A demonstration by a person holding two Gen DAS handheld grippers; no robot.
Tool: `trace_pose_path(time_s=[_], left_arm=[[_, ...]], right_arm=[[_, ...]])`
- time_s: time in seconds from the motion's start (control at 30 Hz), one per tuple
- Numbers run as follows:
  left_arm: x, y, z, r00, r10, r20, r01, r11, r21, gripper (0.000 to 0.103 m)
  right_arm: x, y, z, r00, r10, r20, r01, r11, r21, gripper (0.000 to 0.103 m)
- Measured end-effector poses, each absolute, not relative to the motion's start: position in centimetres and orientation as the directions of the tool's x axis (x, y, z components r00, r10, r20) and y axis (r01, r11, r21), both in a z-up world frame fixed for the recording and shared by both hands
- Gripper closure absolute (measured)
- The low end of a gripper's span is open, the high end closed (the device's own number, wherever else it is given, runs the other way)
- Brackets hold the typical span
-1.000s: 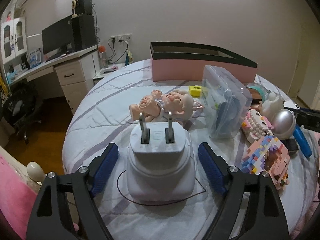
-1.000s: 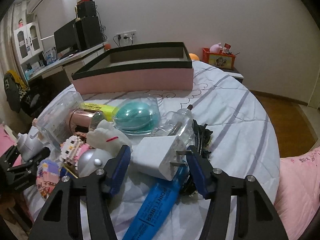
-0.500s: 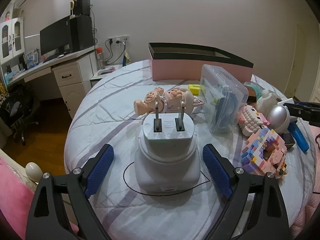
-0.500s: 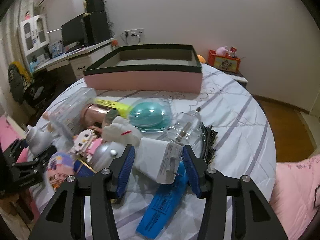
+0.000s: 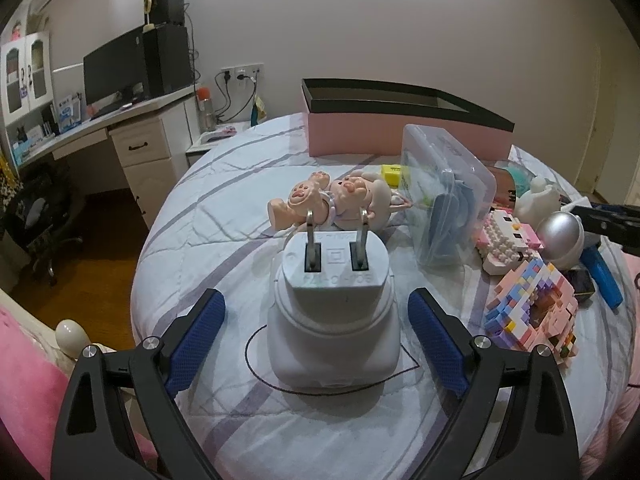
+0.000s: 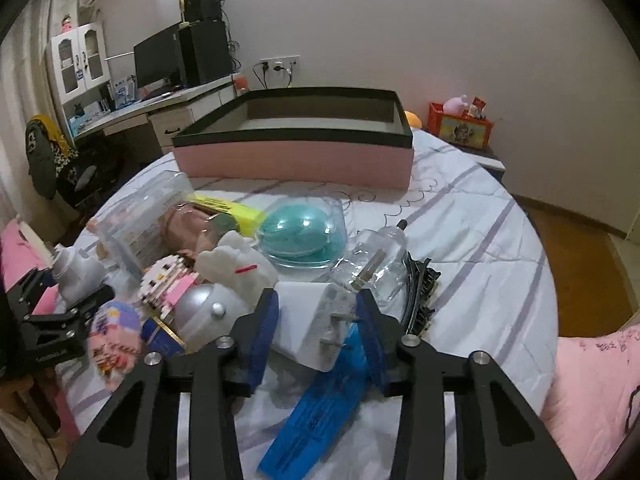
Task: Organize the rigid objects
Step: 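Grasp the white plug with the right tool while the left tool holds the adapter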
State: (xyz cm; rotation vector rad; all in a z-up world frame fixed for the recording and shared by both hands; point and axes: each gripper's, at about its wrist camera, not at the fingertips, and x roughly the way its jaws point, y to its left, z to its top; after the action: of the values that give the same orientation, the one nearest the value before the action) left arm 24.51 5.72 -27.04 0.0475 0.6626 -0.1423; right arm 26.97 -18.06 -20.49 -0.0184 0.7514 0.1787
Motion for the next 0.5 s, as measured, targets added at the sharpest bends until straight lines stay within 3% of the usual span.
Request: trace_pose_path(time_s=[0.2,0.4,0.5], left_arm=[[24.5,5.6,-27.1,0.775,-0.100,-0.624,0.134,0.991,0.008,0.007],[24.4,5.6,-27.0,0.775,-0.102,-0.624,0.133,0.991,0.002,0.007],[24.0,6.1,-26.9,0.781,-0.112,-0.614,0.130,0.991,-0.015,0.016]], right_arm=[[25.3,-17.8,-20.0,0.695,0.214,-0.686,-0.197,0.975,0.105,0.076],[26.0,-17.0,-22.3,0.655,0.235,-0.718,-0.195,0.971,0.140,0.078],[26.5,-17.0,-22.9,0.664,0.236,-0.709,-0.190,0.971,0.145,0.079]])
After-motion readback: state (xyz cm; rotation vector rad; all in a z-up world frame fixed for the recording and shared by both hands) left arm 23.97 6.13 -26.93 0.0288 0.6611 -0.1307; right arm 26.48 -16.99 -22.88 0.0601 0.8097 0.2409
